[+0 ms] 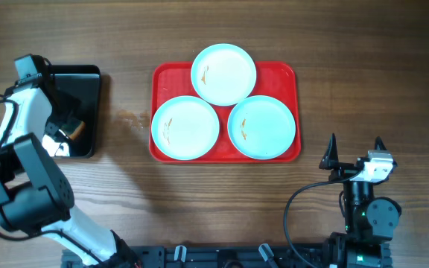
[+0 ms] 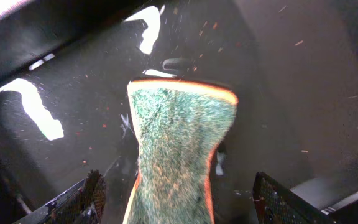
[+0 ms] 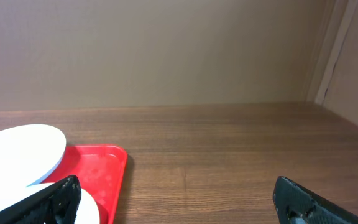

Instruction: Clean dirty plates on tray and stack at the side

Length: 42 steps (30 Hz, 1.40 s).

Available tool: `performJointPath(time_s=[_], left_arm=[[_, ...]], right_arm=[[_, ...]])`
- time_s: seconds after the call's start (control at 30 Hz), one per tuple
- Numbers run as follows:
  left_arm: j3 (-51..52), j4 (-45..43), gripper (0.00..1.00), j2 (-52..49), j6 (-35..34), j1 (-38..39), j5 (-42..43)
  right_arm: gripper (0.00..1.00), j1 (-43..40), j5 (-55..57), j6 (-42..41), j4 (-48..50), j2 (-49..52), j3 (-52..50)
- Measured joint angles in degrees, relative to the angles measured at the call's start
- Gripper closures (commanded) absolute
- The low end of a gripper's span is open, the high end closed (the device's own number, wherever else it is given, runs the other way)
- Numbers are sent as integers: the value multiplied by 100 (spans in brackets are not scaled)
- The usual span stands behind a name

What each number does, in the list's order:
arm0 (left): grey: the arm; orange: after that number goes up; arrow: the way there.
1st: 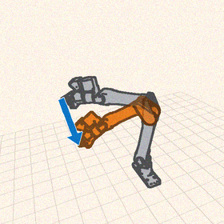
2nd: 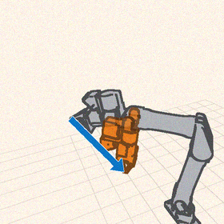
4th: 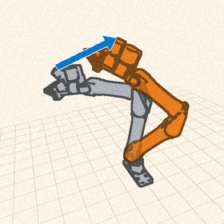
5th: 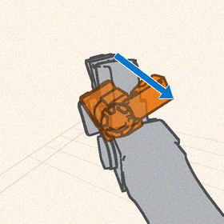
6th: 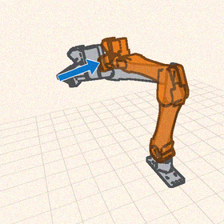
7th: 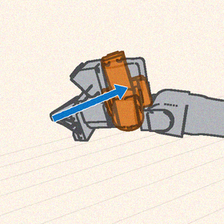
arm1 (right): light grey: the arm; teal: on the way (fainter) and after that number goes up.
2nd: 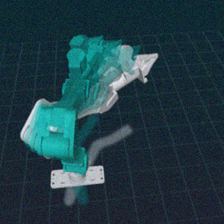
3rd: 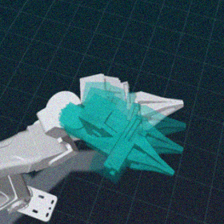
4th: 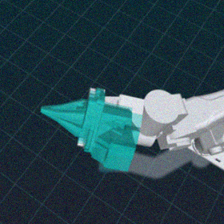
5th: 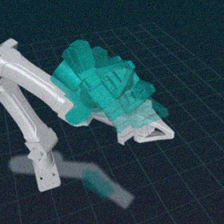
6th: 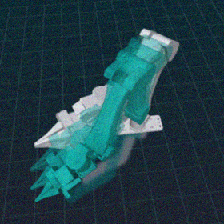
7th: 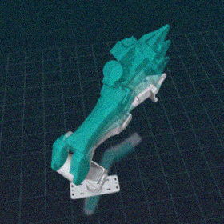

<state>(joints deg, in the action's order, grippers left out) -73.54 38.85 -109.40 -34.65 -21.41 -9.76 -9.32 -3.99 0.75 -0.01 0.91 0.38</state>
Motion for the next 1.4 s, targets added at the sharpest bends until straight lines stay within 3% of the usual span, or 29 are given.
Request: performJointPath(time_s=[0.13,0.23,0.43,0.87,1.03,1.1,1.4], left_arm=[[11,-44,31,-232,0,0,2],[20,-127,43,-251,13,0,2],[20,-168,48,-251,0,0,2],[20,-190,45,-251,2,0,4],[20,-208,50,-260,0,0,4],[20,-229,57,-269,2,0,2],[20,-249,57,-280,2,0,0]], right_arm=[[0,0,0,0,0,0,0],[0,0,0,0,0,0,0],[0,0,0,0,0,0,0],[0,0,0,0,0,0,0],[0,0,0,0,0,0,0],[0,0,0,0,0,0,0],[0,0,0,0,0,0,0]])
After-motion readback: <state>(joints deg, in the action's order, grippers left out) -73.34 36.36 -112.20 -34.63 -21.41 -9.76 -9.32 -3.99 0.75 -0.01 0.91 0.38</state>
